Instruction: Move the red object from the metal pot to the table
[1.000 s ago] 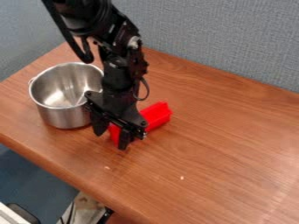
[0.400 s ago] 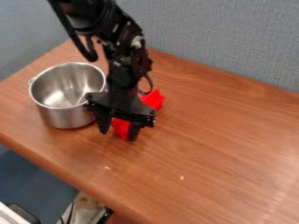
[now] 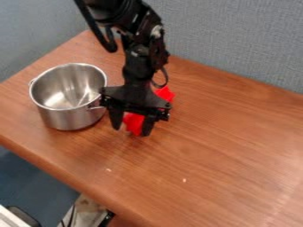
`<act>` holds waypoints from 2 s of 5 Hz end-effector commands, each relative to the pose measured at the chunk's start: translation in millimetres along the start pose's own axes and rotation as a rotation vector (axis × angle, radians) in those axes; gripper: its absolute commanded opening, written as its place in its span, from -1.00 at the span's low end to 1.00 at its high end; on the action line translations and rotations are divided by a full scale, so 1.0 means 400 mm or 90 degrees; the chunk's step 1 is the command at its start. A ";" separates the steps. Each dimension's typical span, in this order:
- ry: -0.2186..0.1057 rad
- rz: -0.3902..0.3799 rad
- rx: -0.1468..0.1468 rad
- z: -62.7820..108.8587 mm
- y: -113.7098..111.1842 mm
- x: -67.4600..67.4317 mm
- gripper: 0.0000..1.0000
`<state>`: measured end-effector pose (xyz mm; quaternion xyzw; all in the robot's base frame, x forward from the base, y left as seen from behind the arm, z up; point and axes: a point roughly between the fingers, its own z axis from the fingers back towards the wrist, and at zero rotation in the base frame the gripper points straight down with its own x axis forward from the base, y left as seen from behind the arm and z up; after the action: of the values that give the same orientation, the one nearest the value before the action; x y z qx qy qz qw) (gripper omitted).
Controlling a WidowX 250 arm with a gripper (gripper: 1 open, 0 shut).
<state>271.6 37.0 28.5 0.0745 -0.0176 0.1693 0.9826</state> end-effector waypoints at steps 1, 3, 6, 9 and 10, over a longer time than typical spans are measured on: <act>-0.015 0.012 -0.003 0.032 -0.027 0.038 -1.00; -0.009 0.082 -0.012 0.092 0.002 0.069 -1.00; 0.003 -0.042 0.009 0.049 0.057 0.150 -1.00; 0.013 -0.106 0.049 0.005 0.054 0.181 -1.00; 0.012 -0.136 0.060 0.005 0.052 0.183 -1.00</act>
<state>323.7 79.1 26.7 0.1121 0.0288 0.0703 0.9908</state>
